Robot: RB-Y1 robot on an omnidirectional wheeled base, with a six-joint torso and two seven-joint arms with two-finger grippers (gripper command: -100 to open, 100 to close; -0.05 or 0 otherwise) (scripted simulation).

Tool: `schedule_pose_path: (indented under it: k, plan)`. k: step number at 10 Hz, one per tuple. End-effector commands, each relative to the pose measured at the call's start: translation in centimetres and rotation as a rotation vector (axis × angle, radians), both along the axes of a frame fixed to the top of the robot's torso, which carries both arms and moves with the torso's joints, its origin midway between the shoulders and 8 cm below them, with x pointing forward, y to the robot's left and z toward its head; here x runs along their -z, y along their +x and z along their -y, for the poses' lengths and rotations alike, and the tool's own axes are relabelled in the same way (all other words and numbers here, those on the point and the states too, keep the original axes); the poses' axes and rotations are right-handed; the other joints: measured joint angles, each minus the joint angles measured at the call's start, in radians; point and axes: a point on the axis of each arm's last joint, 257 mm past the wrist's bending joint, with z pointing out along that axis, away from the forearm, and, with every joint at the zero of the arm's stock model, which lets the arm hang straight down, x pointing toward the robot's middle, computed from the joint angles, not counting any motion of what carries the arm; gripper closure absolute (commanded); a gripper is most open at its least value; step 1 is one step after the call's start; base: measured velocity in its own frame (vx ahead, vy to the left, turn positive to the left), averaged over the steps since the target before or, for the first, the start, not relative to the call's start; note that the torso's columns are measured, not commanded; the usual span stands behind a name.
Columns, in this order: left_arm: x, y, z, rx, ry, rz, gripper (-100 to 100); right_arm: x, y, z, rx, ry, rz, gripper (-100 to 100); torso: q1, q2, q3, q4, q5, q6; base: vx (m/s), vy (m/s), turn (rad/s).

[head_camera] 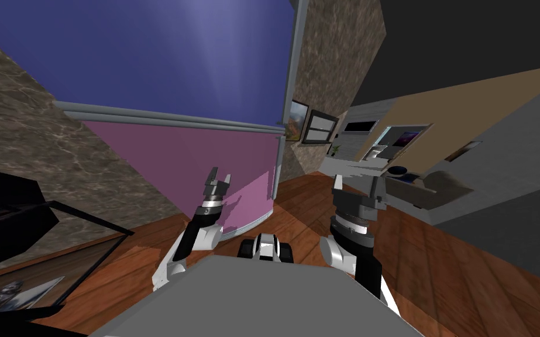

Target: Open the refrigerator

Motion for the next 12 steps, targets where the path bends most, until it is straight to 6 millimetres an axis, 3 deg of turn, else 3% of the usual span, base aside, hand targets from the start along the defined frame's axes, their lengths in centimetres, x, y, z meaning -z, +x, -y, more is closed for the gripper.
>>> schedule_pose_path:
  k: [1,8,9,11,12]
  plan:
    - [-1.8,1.1,-0.3,0.011,0.040,0.006,-100,0.0,0.0,0.0,0.000,0.000,0.000,0,-0.001,-0.001,-0.001,0.000,0.000,0.000,0.089,-0.118,0.079]
    - [-7.9,3.0,-1.8,0.000,0.057,0.061,-100,0.0,0.0,0.0,0.000,0.000,0.000,0,0.002,0.001,0.000,0.000,0.001,0.000,0.086,-0.144,0.083]
    - [-7.8,3.1,-1.8,-0.001,0.056,0.055,-100,0.0,0.0,0.0,0.000,0.000,0.000,0,0.000,0.002,0.001,0.001,0.000,0.000,0.050,-0.112,0.028]
    - [-10.0,3.4,-2.4,-0.008,0.050,0.076,-100,0.0,0.0,0.0,0.000,0.000,0.000,0,0.004,0.003,0.002,0.001,0.001,0.000,0.056,-0.119,0.075]
    - [-10.0,3.5,-2.4,-0.008,0.050,0.074,-100,0.0,0.0,0.0,0.000,0.000,0.000,0,0.002,0.001,0.001,0.001,0.001,0.000,0.049,-0.101,0.043]
